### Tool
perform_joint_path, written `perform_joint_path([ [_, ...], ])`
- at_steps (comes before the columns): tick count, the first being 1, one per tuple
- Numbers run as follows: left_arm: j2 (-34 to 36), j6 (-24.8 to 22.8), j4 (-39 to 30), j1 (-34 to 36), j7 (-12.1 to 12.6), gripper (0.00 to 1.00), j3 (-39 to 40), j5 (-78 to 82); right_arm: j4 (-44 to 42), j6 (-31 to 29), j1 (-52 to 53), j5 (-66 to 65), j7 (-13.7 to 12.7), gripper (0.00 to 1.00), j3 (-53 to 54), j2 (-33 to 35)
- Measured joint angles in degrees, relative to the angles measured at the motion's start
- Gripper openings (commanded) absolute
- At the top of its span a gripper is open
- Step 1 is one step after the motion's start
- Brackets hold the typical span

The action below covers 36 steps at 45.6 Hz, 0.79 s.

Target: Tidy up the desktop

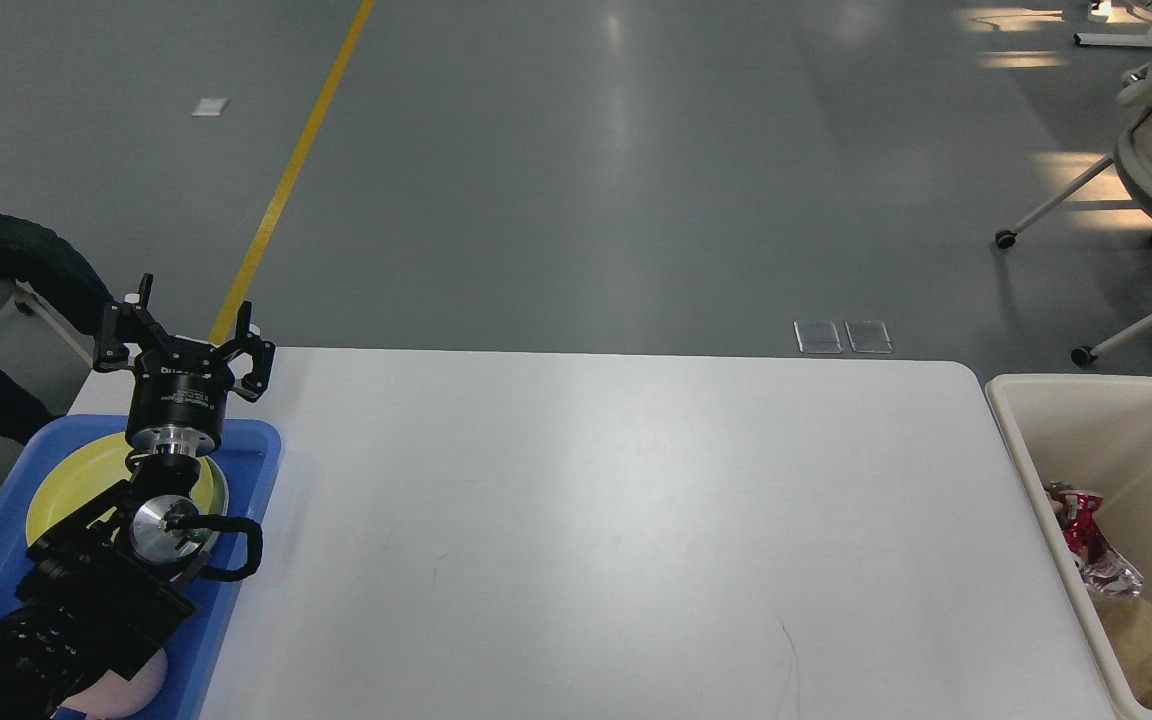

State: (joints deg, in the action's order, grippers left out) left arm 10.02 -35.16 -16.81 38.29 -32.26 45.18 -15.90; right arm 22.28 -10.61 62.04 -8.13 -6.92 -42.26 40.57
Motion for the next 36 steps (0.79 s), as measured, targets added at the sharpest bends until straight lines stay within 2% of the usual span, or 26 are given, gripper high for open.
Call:
perform_joint_path([
  [5,0.0,0.0,0.01,0.0,0.0,0.96,0.0,0.01,-0.14,0.54,-0.46,0.11,0.99,1.0,12.08,0.13],
  [14,0.0,0.0,0.03,0.0,0.0,0.96,0.0,0.0,-0.04,0.72,-7.97,0.13,4.29,1.0,51.65,0.26],
  [21,0.0,0.0,0.03,0.0,0.0,0.96,0.0,0.0,0.91,0.2,-11.95,0.13,5.07,1.0,76.47,-2.22],
  [26,0.0,0.0,0.03,0.0,0.0,0.96,0.0,0.0,1.41,-0.17,-13.52,0.13,5.57,1.0,86.52,-4.17],
  [29,0.0,0.0,0.03,0.0,0.0,0.96,0.0,0.0,2.57,-0.39,-14.98,0.13,6.96,1.0,91.66,-5.11],
  [36,0.0,0.0,0.0,0.0,0.0,0.96,0.0,0.0,8.02,-1.87,-18.71,-0.27,13.79,1.0,97.12,-6.04],
])
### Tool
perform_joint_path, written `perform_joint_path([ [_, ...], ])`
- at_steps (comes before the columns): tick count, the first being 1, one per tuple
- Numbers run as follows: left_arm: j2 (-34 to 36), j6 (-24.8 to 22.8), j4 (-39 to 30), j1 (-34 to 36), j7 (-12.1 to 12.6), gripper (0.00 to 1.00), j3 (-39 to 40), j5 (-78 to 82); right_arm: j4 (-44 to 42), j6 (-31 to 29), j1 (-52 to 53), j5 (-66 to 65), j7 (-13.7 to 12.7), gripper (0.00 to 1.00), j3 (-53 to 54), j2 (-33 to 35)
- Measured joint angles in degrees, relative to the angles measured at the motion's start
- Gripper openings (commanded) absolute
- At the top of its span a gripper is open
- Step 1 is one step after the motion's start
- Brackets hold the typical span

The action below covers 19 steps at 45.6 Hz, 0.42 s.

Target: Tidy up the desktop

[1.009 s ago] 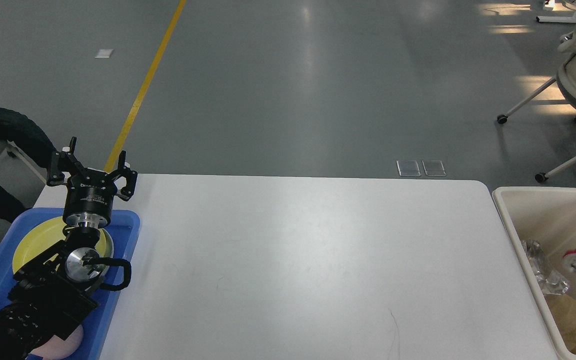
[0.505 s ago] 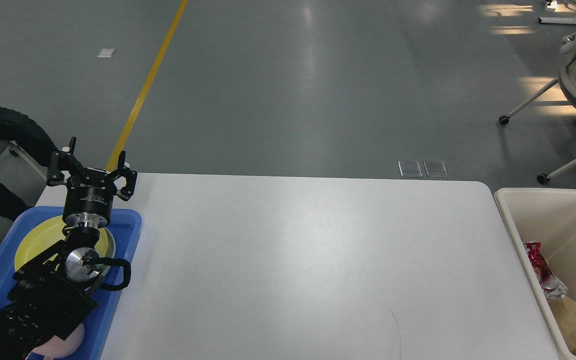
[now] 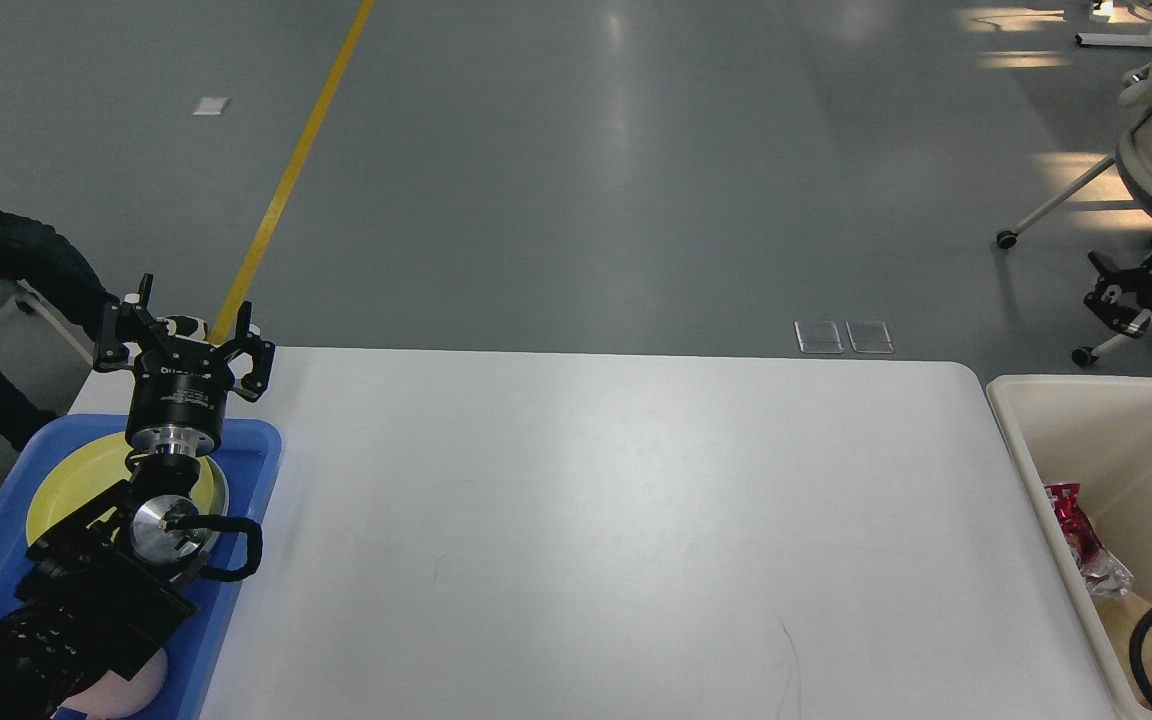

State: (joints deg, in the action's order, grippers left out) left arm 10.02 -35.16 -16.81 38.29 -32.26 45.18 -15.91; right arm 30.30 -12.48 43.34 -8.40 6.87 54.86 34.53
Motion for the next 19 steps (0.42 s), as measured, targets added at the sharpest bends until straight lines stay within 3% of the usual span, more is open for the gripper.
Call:
perform_joint_path([
  [7,0.0,0.0,-0.04,0.0,0.0,0.96,0.0,0.0,2.81,-1.14,-2.82,-0.2,8.4,1.0,1.11,-0.42],
  [19,0.0,0.0,0.02,0.0,0.0,0.96,0.0,0.0,2.52,-1.13,-5.58,-0.21,9.71,1.0,1.51,-5.3],
])
